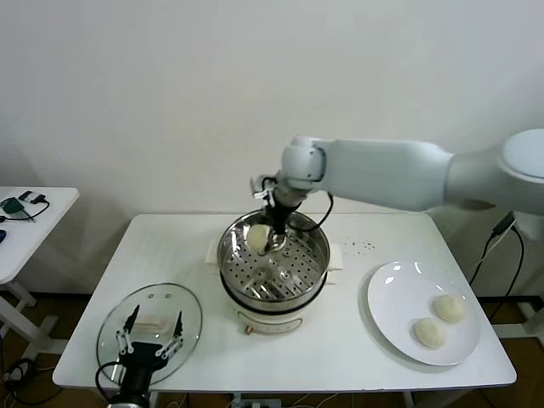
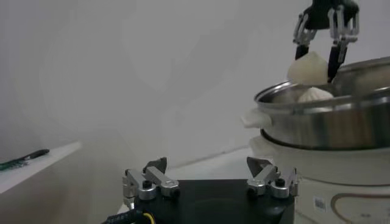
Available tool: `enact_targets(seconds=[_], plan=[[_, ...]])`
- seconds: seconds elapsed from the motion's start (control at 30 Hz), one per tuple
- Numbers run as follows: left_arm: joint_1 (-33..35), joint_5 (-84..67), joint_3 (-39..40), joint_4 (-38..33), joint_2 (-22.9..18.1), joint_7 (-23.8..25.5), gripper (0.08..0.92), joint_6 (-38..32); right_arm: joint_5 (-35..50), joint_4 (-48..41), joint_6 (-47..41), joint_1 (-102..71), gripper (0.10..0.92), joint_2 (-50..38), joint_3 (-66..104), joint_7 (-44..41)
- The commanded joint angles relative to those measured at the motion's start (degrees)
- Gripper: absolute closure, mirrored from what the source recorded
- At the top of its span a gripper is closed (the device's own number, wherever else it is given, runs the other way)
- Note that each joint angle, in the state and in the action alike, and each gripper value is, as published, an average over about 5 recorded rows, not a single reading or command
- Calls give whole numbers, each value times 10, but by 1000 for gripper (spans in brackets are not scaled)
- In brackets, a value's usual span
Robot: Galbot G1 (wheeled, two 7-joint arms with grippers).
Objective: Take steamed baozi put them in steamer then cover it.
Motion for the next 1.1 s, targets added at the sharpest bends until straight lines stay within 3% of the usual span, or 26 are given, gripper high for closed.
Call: enact_targets(seconds=[0.03,0.33,0.57,0.7,1.1], plan=[[0,0,0,1,2,1,177,0,-7,-17,-6,-40,359,33,-2,10],[-9,3,1,5,2,1,177,2,-22,-29,-5,-58,350,35,8,7],[-16,5,1,5,3,3,177,5,-25,-28,-8,-54,220,31,16,-5],[-15,6,-1,4,4,2,177,5,-25,-12,-6,-35,204,12,24,-13],[-10,8,0,1,5,1,177,5,-48,119,50,116,203,-202,-3,-92]])
